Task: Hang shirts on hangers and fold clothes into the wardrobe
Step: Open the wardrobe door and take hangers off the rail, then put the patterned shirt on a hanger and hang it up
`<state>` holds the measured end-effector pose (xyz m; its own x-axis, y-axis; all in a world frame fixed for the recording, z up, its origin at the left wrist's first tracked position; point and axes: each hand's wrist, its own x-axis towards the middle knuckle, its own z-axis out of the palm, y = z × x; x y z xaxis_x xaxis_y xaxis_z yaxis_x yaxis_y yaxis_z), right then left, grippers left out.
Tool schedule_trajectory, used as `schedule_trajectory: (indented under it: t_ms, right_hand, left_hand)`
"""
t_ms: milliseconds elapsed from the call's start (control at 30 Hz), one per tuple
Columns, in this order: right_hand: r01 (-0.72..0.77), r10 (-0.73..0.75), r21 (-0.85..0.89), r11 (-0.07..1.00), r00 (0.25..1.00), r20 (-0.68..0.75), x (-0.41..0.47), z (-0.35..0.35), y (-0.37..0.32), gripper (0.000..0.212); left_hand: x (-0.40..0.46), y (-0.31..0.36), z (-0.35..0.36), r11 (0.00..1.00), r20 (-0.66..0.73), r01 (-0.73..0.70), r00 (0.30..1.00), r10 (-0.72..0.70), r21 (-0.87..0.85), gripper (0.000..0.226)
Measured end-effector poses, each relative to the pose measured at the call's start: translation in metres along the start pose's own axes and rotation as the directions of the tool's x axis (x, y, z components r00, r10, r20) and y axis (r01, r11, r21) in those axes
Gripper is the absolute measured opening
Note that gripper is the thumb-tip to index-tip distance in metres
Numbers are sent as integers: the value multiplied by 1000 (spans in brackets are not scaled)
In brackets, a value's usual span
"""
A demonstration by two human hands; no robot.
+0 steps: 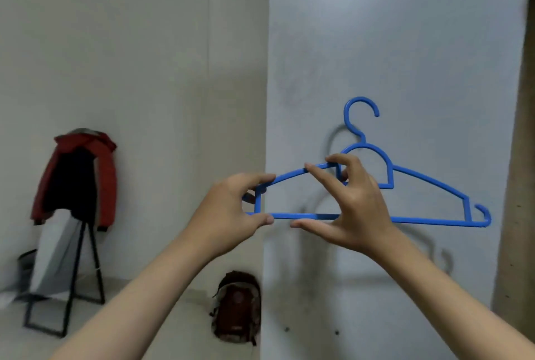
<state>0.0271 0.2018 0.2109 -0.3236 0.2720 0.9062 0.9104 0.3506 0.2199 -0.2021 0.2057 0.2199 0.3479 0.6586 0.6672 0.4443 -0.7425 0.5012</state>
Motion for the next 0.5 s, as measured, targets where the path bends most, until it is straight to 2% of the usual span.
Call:
schedule_trajectory:
  t_ms: [67, 167, 300, 400, 500]
  right_hand:
    - [21, -22, 80, 997, 1000, 12, 7, 25, -44, 88]
    - [71, -70, 187, 980, 997, -9, 20, 64, -116, 88]
    - [151, -138, 322, 935, 988, -63, 42, 121, -217, 86]
    - [208, -184, 415, 886, 978, -98, 56, 161, -281, 84]
    - [266, -238, 533, 803, 964, -122, 70, 209, -356, 84]
  left_hand:
    - [-32, -22, -35, 996, -23, 55, 998, -53, 71, 69]
    - [-79, -53, -88, 956, -105, 111, 991, -86, 271, 71]
    - [-136, -92, -155, 817, -204, 218, 971, -125, 534, 66]
    - [-171, -120, -194, 723, -258, 296, 952, -167, 625, 69]
    - [-210, -158, -240, 582, -320, 390, 921, -224, 714, 70]
